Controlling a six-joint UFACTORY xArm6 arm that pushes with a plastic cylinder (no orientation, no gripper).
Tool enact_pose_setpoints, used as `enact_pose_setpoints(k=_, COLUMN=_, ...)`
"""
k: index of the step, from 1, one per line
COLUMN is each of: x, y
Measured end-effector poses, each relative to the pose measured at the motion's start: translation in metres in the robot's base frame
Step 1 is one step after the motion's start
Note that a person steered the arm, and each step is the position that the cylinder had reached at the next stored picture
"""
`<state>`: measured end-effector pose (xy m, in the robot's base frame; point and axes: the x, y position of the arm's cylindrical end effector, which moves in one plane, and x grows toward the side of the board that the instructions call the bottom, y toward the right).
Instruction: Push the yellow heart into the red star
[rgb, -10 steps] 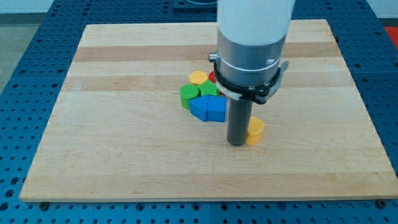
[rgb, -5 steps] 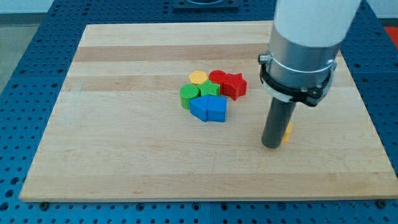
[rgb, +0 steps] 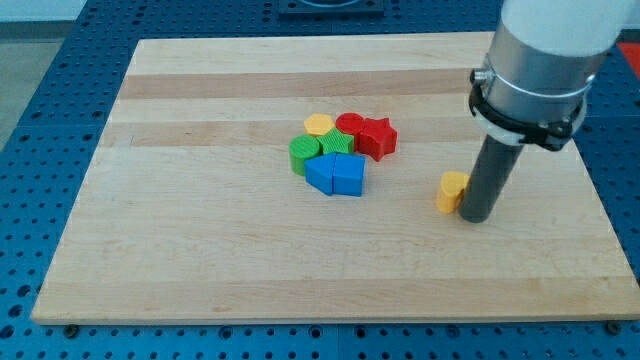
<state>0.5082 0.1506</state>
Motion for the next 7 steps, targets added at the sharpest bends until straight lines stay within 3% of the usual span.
enact_pose_setpoints(k=2, x=-0.029, y=-0.014)
enact_pose_setpoints(k=7, x=-0.052, y=-0.054)
